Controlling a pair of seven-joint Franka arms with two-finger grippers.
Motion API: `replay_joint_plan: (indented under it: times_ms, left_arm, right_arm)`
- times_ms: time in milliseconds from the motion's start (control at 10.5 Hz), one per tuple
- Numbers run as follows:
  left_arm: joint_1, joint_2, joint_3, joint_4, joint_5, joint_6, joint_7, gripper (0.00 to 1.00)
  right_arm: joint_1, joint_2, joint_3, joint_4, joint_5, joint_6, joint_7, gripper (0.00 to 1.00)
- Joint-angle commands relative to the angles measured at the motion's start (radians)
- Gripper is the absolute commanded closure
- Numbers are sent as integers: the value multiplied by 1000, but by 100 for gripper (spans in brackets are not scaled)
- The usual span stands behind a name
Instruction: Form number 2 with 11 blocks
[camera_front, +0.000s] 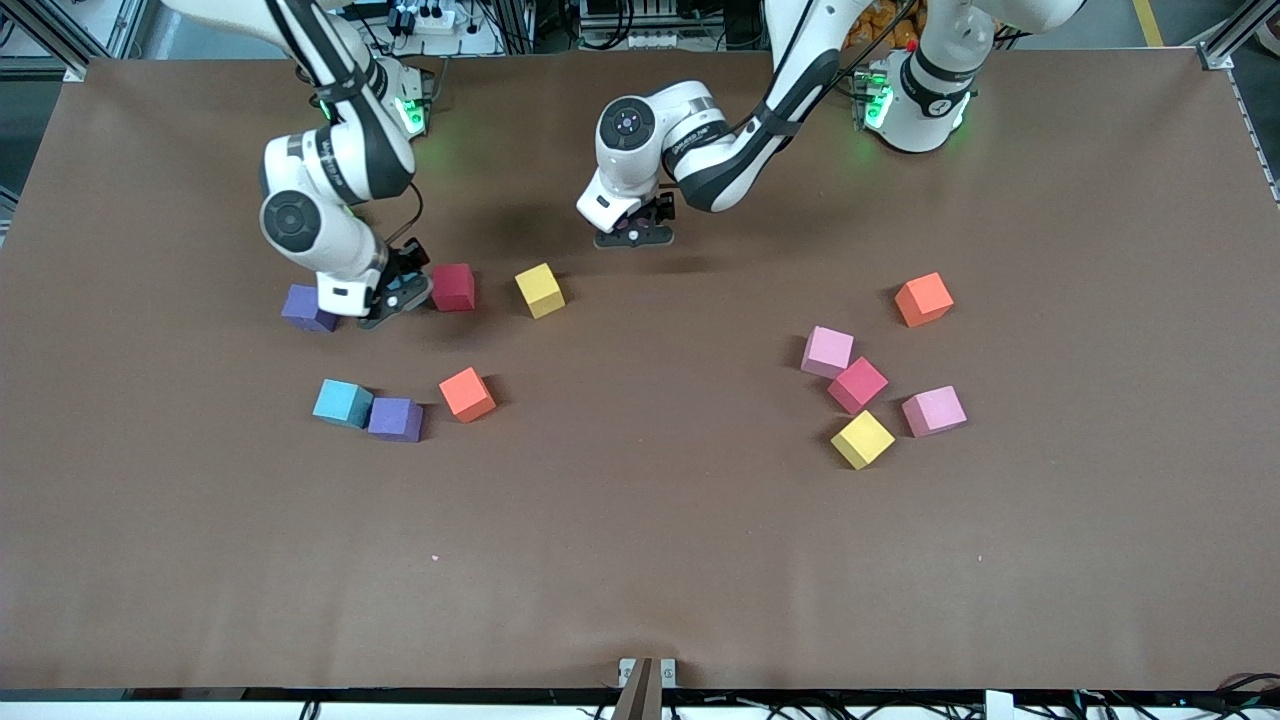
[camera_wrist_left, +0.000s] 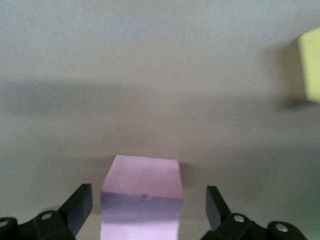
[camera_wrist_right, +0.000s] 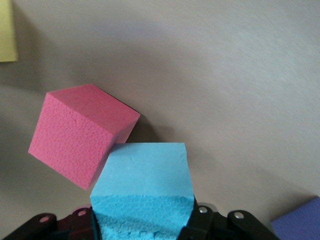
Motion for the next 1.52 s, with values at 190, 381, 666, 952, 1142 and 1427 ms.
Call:
replay_joint_plan:
  times_ms: [190, 381, 666, 952, 1142, 1427]
  left_arm:
    - [136, -232, 2, -6, 16, -323, 64, 0]
    - [240, -243, 43, -4, 24, -335, 281, 0]
    - [303, -236, 155, -6, 24, -312, 691, 0]
    - [322, -217, 223, -62, 25, -205, 831, 0]
    - [322, -225, 284, -87, 27, -194, 928, 0]
    - [322, -219, 321, -122, 76, -160, 966, 0]
  right_arm:
    - [54, -62, -1, 25, -118, -50, -61, 97]
    - [75, -63, 2, 77, -123, -109, -132, 97]
    - [184, -62, 12, 128, -192, -124, -176, 96]
    - [351, -51, 19, 145, -191, -123, -175, 97]
    - [435, -30, 21, 168, -188, -112, -181, 97]
    - [573, 70, 19, 258, -180, -124, -146, 98]
